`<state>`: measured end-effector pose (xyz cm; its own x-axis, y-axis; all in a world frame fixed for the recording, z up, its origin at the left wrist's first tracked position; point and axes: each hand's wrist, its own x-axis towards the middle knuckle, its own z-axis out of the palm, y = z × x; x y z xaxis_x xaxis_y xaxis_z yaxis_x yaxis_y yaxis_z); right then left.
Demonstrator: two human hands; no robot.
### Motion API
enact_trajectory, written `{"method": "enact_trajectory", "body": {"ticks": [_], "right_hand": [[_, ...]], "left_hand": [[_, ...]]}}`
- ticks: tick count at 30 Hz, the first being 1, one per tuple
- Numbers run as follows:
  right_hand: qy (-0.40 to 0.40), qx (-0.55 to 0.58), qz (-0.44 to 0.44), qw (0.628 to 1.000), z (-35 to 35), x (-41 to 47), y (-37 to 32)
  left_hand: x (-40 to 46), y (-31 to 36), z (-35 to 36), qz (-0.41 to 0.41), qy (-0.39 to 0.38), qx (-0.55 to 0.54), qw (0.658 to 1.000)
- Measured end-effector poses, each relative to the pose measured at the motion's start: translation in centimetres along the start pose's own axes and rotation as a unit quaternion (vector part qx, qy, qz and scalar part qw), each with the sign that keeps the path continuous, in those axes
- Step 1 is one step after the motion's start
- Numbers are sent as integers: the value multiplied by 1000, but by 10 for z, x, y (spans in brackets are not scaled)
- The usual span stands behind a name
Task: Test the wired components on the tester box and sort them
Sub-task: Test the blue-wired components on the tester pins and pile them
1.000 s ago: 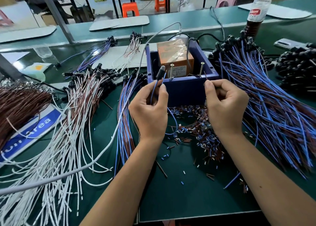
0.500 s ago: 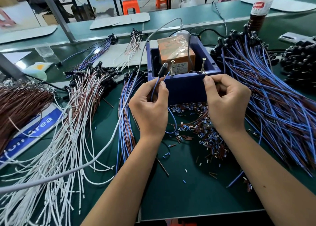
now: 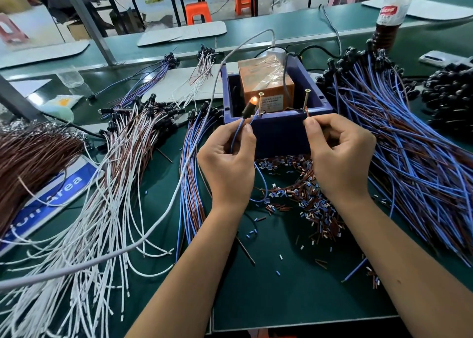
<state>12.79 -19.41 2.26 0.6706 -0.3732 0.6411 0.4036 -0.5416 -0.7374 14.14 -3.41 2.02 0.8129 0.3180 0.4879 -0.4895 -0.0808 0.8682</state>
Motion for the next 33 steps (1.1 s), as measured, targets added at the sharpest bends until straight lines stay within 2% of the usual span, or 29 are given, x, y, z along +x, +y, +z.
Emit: {"method": "enact_trajectory", "body": {"ticks": [13,16,20,23,25,27,30,32,33], "right_hand": [[43,17,70,996,-25,14,1],[61,3,121,991,-61,32,6],[56,-139,137,979,-127,57,8],[83,-307,117,941,-169,67,3],[116,-365,78,921,-187,68,-7],[125,-370,8,920,-197,68,-15],[67,-352,-76,930,-201,65,-20],[54,-351,-86,931,-202,63,-14],[47,-300,-74,950,-203,64,-11]], "left_hand": [[-15,32,19,-17,23,-45,999],[-20,52,53,-31,-29,-43,998],[-24,73,111,-105,-115,-25,988],[-32,84,152,-184,-168,-53,967],[-37,92,177,-234,-194,-90,948],[-38,99,199,-292,-204,-140,924],[-39,108,223,-363,-199,-191,890],[-39,105,232,-338,-207,-141,907],[-38,101,235,-298,-219,-96,924]]}}
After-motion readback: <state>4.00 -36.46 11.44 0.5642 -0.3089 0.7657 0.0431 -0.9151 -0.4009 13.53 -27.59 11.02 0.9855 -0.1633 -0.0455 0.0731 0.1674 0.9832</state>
